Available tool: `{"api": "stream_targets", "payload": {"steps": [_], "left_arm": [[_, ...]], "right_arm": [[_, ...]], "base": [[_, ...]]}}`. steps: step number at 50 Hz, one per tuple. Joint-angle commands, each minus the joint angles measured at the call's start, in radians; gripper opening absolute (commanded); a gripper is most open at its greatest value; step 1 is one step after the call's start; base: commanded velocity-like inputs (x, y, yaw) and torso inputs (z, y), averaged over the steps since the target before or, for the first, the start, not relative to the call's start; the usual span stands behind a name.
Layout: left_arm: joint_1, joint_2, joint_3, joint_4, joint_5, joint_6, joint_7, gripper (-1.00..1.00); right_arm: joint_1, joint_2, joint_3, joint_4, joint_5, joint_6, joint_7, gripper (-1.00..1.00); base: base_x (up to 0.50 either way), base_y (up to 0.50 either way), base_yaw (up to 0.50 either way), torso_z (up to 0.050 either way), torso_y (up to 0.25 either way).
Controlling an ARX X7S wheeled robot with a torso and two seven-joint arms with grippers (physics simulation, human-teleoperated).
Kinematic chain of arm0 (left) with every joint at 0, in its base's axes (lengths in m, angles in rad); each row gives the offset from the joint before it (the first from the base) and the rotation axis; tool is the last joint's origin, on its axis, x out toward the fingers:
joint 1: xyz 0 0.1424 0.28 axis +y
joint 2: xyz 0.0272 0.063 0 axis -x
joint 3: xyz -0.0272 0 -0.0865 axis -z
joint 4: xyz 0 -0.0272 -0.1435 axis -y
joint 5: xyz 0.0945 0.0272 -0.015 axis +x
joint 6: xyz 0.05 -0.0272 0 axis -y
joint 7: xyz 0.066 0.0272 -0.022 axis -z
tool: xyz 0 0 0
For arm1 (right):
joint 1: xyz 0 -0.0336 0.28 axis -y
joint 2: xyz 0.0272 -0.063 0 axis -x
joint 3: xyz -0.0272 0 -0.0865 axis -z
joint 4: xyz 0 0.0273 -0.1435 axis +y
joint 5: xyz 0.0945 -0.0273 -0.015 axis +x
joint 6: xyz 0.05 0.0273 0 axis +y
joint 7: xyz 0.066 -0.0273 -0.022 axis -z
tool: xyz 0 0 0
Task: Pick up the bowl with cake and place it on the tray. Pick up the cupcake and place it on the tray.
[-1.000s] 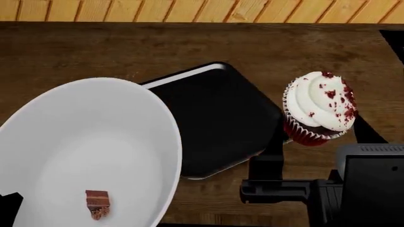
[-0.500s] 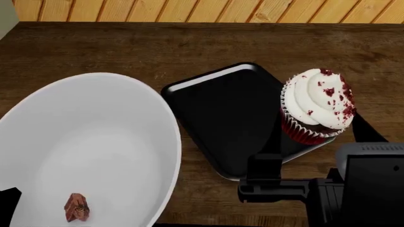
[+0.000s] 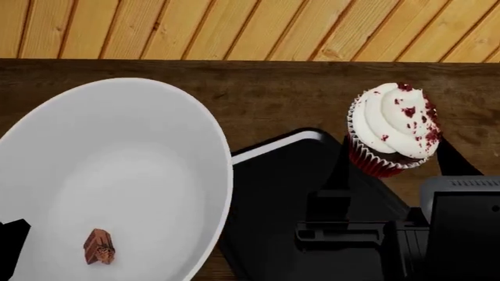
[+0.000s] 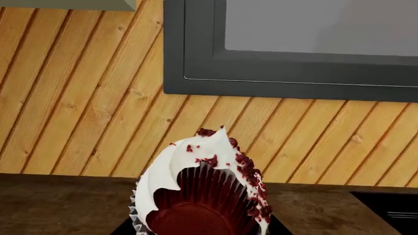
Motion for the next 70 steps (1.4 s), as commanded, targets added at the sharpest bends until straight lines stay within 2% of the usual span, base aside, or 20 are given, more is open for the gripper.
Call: {"api": "stream_targets", "payload": {"steps": [1,17,30,44,70], "left_arm": [[-0.027,-0.005,-0.005,-0.001,-0.011,0.008,-0.027,-1.00],[-0.028,-0.005,-0.005,-0.009,-0.015,0.007,-0.017,-1.00],[-0.010,-0.004,-0.007,0.001,-0.013,0.011,-0.017,-1.00],[0.006,-0.019,-0.024,0.016,-0.031,0.018,-0.018,-1.00],[0.000,-0.021,-0.021,0.017,-0.033,0.019,-0.025,-1.00]], "right_arm": [[0.006,0.001,0.006,-0.009,-0.030,0.025,-0.007,-1.00],[0.029,-0.033,-0.038,0.067,-0.090,0.040,-0.070,-1.00],[-0.052,-0.052,-0.088,0.197,-0.162,0.013,-0.131,-1.00],[-0.107,0.048,-0.066,0.083,-0.092,0.059,-0.054,-1.00],[-0.168,0.020,-0.080,0.125,-0.064,0.013,-0.108,-1.00]], "base": [[0.00,0.00,0.00,0.000,0.012],[0.00,0.00,0.00,0.001,0.001],[0.00,0.00,0.00,0.000,0.001],[0.00,0.00,0.00,0.000,0.001],[0.00,0.00,0.00,0.000,0.001]]}}
